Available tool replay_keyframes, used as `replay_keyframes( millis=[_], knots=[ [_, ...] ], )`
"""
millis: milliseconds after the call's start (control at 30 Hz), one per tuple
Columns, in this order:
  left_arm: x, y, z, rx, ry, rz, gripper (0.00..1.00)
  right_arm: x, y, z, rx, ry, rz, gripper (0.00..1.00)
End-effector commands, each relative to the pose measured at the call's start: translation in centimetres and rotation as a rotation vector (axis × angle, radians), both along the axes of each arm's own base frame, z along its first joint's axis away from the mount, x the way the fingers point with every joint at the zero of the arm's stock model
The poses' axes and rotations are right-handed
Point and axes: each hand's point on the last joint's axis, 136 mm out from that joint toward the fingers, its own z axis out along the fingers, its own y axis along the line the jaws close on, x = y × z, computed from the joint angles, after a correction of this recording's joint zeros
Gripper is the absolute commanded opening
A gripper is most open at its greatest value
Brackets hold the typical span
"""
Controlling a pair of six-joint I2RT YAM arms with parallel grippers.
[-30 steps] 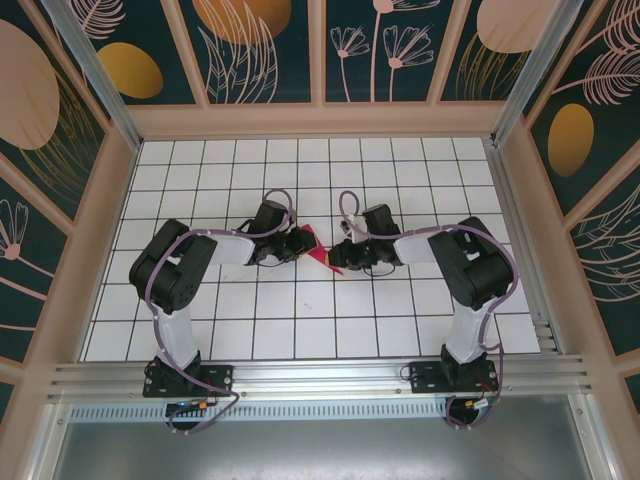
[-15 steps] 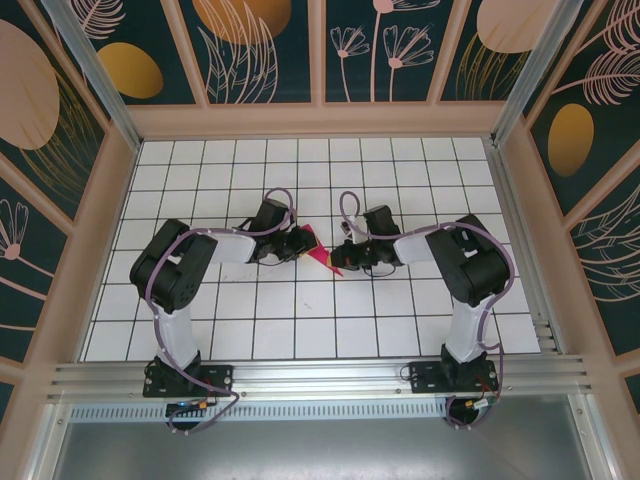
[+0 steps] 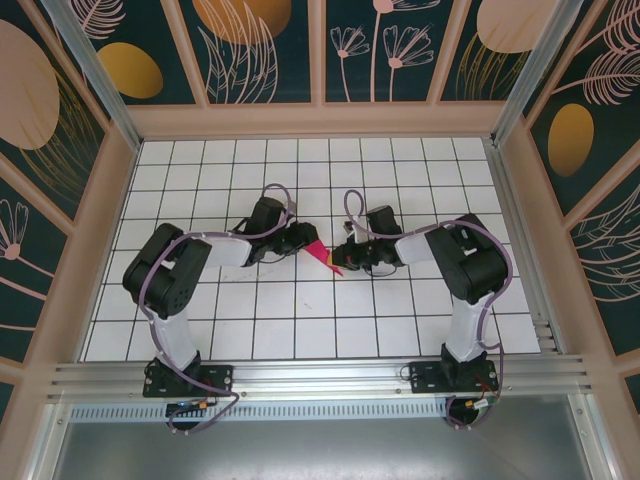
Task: Fold a paper plane with a square sheet of paper (pick it up from the middle)
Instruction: Fold the wing for the fifth time at the center of the table.
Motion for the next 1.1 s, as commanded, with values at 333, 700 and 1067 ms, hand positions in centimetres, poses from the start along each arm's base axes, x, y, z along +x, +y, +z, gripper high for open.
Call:
replay_keyframes(
  millis=[333, 700, 1067],
  knots=[
    [-2.9, -2.2, -0.3, -0.059, -0.019, -0.093, 0.33, -0.5, -1.9, -3.3, -0.066, 0.132, -0.081, 0.00],
    [-2.8, -2.0, -2.0, -0.015, 0.010, -0.083, 0.30, -0.5, -2.0, -3.7, -0.074, 0.150, -0.089, 0.00],
    [-2.4, -1.7, -3.4, 0.033, 0.022, -0.074, 0.29, -0.5, -2.0, -3.7, -0.078, 0.157, -0.086, 0.00]
  ],
)
